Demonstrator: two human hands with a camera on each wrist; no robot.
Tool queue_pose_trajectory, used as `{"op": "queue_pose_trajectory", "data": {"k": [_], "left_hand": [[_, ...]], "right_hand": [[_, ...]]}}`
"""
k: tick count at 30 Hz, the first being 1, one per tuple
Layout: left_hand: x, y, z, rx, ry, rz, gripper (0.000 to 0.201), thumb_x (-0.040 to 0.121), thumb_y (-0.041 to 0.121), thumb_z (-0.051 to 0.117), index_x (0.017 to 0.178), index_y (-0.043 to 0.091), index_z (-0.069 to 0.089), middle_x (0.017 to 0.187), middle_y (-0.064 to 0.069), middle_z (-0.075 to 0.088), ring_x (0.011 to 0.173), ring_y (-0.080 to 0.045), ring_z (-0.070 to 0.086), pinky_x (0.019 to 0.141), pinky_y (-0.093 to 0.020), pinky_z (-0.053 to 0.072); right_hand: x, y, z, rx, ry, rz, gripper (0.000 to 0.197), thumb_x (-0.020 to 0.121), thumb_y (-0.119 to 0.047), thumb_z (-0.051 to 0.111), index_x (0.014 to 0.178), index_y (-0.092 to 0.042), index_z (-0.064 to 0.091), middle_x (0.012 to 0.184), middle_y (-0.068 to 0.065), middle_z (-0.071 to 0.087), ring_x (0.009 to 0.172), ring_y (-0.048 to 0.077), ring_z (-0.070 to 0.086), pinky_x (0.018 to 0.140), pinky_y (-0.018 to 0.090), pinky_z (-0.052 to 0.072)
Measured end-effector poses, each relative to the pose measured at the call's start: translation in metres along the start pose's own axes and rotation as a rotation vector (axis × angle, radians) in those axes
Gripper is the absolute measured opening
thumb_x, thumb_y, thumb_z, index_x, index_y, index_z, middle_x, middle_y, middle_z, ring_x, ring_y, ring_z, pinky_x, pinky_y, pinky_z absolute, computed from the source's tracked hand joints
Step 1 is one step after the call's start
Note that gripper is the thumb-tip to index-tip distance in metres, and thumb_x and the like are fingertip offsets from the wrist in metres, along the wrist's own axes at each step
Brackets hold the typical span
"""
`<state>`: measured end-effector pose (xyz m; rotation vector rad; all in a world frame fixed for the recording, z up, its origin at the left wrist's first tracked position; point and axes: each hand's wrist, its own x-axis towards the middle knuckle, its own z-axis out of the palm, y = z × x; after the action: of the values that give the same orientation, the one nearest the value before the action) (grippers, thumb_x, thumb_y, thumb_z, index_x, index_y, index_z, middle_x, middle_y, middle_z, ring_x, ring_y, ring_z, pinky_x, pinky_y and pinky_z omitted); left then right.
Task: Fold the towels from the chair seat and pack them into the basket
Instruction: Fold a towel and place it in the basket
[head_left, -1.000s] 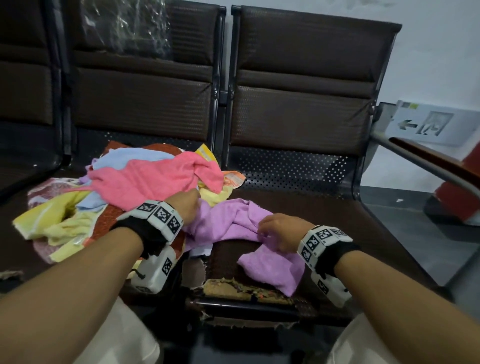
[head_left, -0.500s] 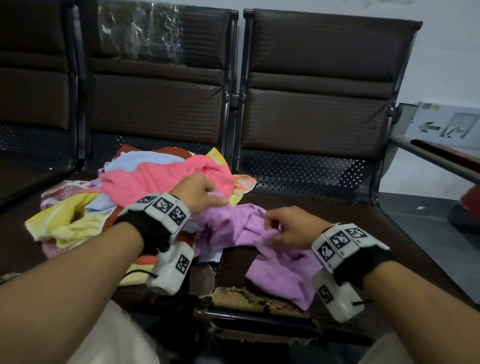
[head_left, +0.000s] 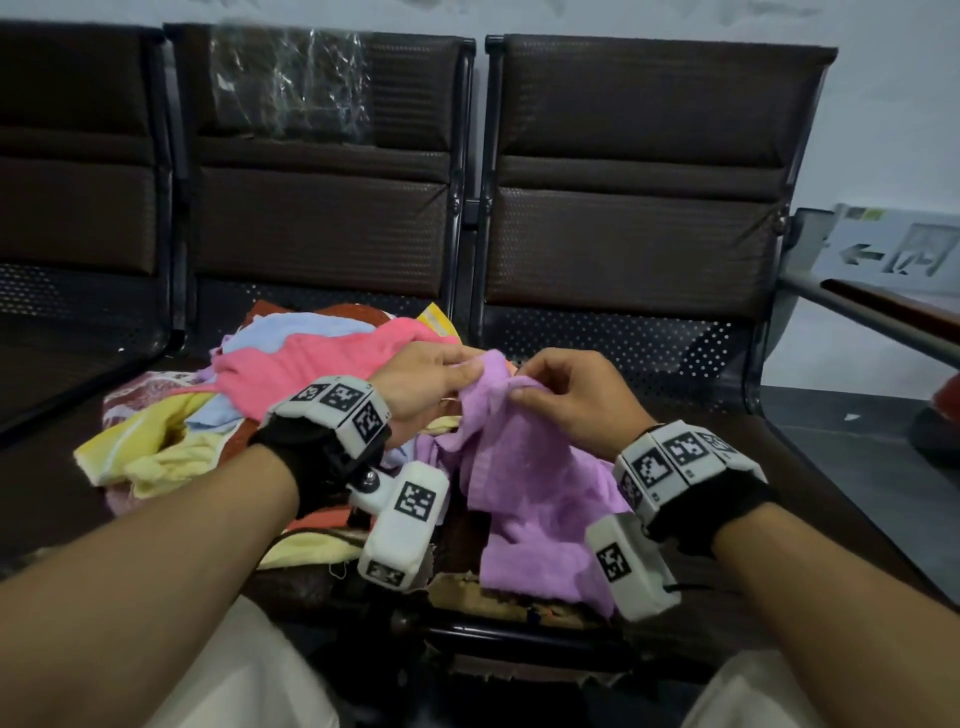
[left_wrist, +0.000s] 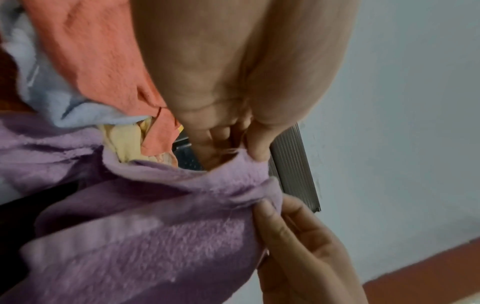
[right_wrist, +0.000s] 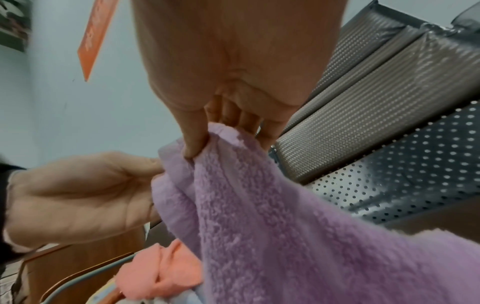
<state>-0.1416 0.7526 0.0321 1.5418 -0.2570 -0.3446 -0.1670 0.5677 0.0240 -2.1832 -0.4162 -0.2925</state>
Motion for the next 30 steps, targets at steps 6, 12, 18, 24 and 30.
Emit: {"op": "queue_pose_trajectory", "data": {"k": [6,12,18,24,30], "left_hand": [[0.000,-0.001,0.006,0.117,0.147,0.060,0.005,0.090,0.009,0.060,0.090,0.010,0.065,0.082,-0.005,0.069,0.066,-0.006,0.066,0.055,-0.018,0.051],[0.002,-0.009,0.018,0.108,0.115,-0.010,0.021,0.089,0.014,0.062,0.105,0.002,0.070,0.104,-0.021,0.068,0.090,-0.024,0.063,0.080,-0.033,0.052],[0.004,-0.005,0.023,-0.073,0.000,-0.085,0.043,0.094,0.042,0.047,0.106,0.008,0.070,0.109,-0.019,0.066,0.094,-0.028,0.062,0.086,-0.034,0.049],[0.010,-0.014,0.019,0.079,0.095,0.044,0.020,0.094,0.007,0.052,0.107,0.001,0.066,0.095,-0.013,0.070,0.080,-0.017,0.067,0.068,-0.026,0.056],[0.020,-0.016,-0.014,0.187,0.435,0.126,0.028,0.094,0.005,0.046,0.076,0.015,0.065,0.084,-0.012,0.065,0.085,-0.024,0.058,0.083,-0.044,0.049]], "right_hand": [[0.002,0.004,-0.002,0.155,0.014,-0.014,0.002,0.082,-0.012,0.072,0.084,-0.013,0.071,0.077,-0.017,0.065,0.075,-0.010,0.061,0.073,0.013,0.046],[0.007,0.008,0.008,0.169,0.022,-0.004,0.004,0.082,-0.011,0.073,0.081,-0.014,0.070,0.074,-0.015,0.064,0.071,-0.009,0.059,0.070,0.012,0.044],[0.013,0.021,0.006,0.189,0.109,0.088,0.005,0.082,-0.016,0.073,0.079,-0.014,0.069,0.071,-0.010,0.065,0.069,0.002,0.058,0.071,0.023,0.047],[0.011,0.022,0.001,0.161,0.020,0.129,0.022,0.075,-0.023,0.080,0.075,-0.007,0.064,0.070,0.002,0.061,0.067,0.014,0.056,0.066,0.039,0.051],[0.003,0.025,-0.013,-0.193,-0.235,0.058,0.035,0.073,-0.034,0.080,0.059,-0.017,0.053,0.054,0.000,0.059,0.052,0.013,0.055,0.056,0.030,0.046]]}}
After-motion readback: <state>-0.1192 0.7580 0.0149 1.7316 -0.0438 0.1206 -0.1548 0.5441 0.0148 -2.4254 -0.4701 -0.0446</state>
